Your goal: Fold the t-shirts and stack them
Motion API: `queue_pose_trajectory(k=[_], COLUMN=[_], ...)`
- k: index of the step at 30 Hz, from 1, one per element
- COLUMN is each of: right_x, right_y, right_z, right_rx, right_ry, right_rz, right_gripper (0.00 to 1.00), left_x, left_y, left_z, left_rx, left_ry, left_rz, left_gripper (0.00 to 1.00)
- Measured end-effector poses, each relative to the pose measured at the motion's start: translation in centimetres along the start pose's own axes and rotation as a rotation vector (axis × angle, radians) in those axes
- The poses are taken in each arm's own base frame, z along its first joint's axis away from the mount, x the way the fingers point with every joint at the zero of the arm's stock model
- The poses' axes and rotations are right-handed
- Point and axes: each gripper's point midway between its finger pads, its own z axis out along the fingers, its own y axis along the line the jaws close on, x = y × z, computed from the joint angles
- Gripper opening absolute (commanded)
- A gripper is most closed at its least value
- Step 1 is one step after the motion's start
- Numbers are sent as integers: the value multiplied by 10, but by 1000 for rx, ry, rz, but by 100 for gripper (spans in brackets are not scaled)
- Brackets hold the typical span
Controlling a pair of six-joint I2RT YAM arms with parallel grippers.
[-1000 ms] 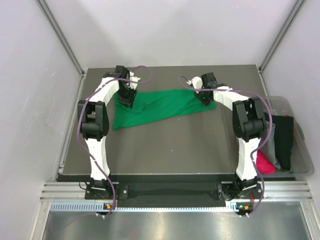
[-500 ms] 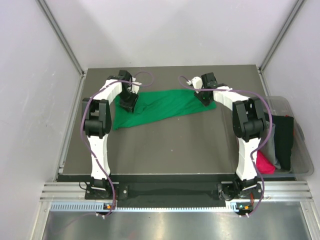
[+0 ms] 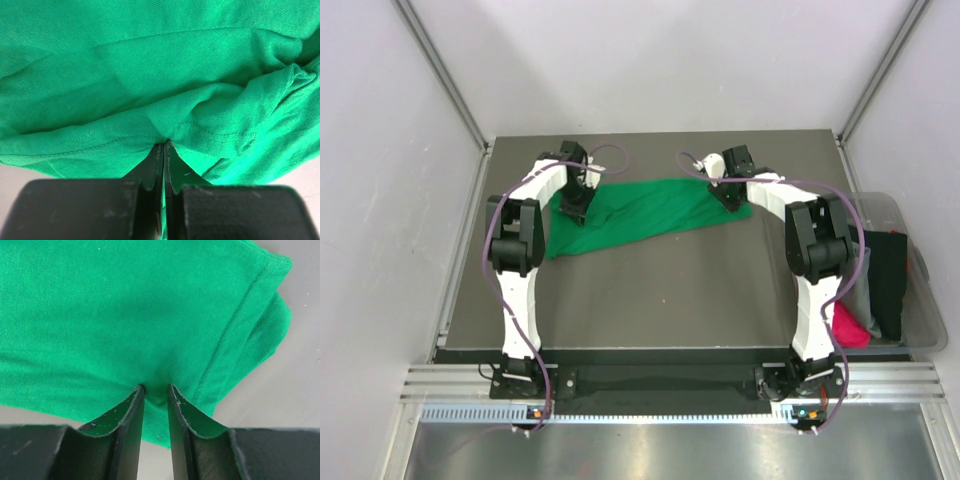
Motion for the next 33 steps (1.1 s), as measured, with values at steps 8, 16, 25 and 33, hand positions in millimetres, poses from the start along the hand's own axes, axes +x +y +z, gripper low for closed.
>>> queue_pose_trajectory(k=[8, 16, 25, 33], right_x=[0, 0, 0, 1], right_y=[0, 0, 0, 1], right_z=[0, 0, 0, -1], right_rx=[1, 1, 1, 6], right_ry=[-4, -6, -6, -16], right_rz=[0, 1, 1, 1], right_gripper=[27, 27, 27, 27], left_x=[-5, -68, -122, -68], left_y=[3, 18, 26, 13], left_z=[-2, -18, -34, -62], left_rx=[-22, -79, -160, -216], left_ry=[-11, -171, -357, -374], left_rz=[8, 30, 42, 39], left_gripper=[0, 0, 35, 42])
